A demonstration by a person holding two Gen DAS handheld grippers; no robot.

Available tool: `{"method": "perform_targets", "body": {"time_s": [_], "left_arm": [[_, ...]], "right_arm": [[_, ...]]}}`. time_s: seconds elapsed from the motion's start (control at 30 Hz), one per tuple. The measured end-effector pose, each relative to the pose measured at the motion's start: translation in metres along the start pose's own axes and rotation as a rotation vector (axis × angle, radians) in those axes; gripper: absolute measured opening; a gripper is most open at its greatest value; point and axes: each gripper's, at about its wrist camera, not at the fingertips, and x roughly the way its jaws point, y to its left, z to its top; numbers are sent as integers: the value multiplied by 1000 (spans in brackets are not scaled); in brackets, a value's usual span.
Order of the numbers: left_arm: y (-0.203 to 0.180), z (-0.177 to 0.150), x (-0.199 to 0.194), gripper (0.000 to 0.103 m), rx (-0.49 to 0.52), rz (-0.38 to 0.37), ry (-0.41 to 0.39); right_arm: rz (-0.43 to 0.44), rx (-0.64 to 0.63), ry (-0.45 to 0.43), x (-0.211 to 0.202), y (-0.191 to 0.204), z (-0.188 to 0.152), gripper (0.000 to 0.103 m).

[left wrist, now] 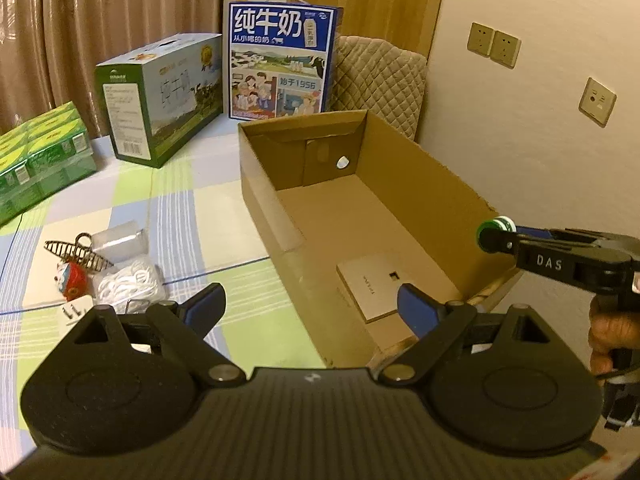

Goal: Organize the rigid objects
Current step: 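Carry the tray and jar into the cardboard box and open both tools, then withdraw both tools from the box back over the table objects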

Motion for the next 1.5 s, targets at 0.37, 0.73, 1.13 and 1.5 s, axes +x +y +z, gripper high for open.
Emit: {"method": "perform_targets", "body": {"time_s": [0.37, 0.73, 1.13, 1.5], "left_arm": [[6, -3, -7, 90, -4, 8, -7], [37, -18, -27, 90, -37, 55, -7], [95, -45, -81, 90, -78, 166, -18], [146, -76, -123, 90, -103, 261, -14]], "right_arm": [[-35, -30, -7, 6, 0, 2, 35], [-16, 26, -51, -25, 7, 0, 50], [127, 19, -75, -76, 81, -8, 58], [226, -48, -34, -85, 152, -29, 67]]}}
